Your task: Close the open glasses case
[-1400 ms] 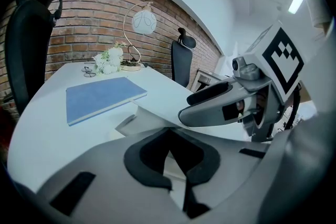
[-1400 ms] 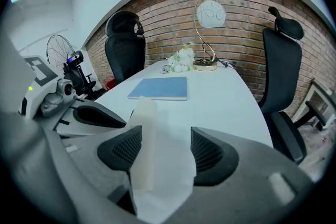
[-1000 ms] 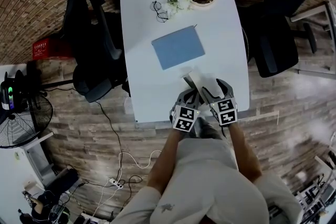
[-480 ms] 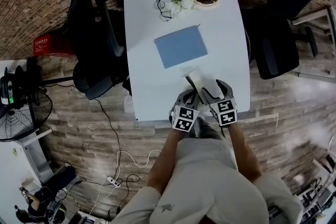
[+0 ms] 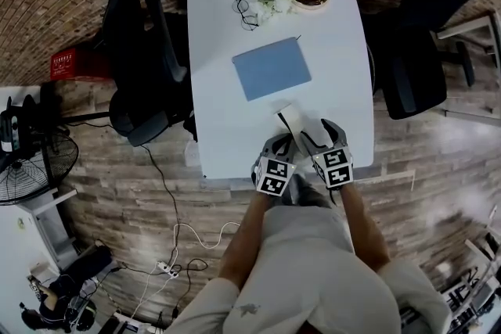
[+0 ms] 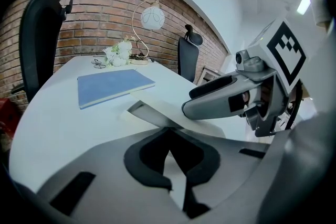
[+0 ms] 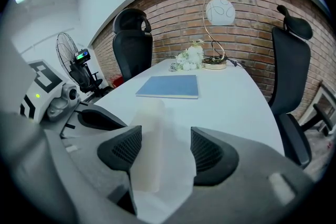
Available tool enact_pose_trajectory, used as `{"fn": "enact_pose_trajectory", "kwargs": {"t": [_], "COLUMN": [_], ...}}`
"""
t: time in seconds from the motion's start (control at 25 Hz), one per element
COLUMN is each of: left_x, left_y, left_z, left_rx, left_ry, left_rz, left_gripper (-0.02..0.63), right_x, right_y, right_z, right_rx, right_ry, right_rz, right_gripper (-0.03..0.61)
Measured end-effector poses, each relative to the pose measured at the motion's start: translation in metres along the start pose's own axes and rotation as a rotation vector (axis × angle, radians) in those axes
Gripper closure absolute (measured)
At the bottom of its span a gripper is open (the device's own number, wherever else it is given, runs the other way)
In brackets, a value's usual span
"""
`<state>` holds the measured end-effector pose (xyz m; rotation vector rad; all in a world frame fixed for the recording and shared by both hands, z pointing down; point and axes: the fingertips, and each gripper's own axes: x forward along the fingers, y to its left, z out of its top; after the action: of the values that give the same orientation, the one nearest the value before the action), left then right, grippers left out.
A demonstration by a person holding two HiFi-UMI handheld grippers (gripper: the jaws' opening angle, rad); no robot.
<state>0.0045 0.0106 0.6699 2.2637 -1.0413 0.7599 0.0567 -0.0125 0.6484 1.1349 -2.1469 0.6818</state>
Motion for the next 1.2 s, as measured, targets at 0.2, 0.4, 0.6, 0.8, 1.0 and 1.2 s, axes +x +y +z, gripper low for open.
{"fn": "enact_pose_trajectory", "kwargs": {"t": [0.2, 0.4, 0.6, 0.8, 1.0, 1.2], "left_x": [0.000, -0.002, -0.003, -0.004, -0.005, -0.004], "left_y": [0.001, 0.002, 0.003, 0.004, 0.006, 0.006], "left_z": [-0.001, -0.003, -0.008, -0.011, -0.015, -0.017], "left_rx": [-0.001, 0.003, -0.004, -0.005, -0.004, -0.011], "left_ry": [0.003, 0.012, 0.026, 0.035, 0.052, 0.064], "left_rz": [0.001, 0.005, 0.008, 0.012, 0.016, 0.014], "left_gripper": [0.611, 0.611, 0.611, 0.611, 0.611, 0.611], "right_x": [0.000, 0.001, 0.003, 0.003, 0.004, 0.006], "right_y": [0.000, 0.002, 0.005, 0.007, 0.009, 0.010], "right_z": [0.000, 0.000, -0.001, -0.001, -0.003, -0.005], "right_rx": [-0.004, -0.010, -0.010, -0.011, -0.012, -0.011], "right_ry": [0.001, 0.007, 0.007, 0.010, 0.015, 0.018], "right_rz": [0.003, 0.008, 0.016, 0.019, 0.022, 0.027], "right_gripper": [0.285, 0.285, 0.285, 0.285, 0.285, 0.285]}}
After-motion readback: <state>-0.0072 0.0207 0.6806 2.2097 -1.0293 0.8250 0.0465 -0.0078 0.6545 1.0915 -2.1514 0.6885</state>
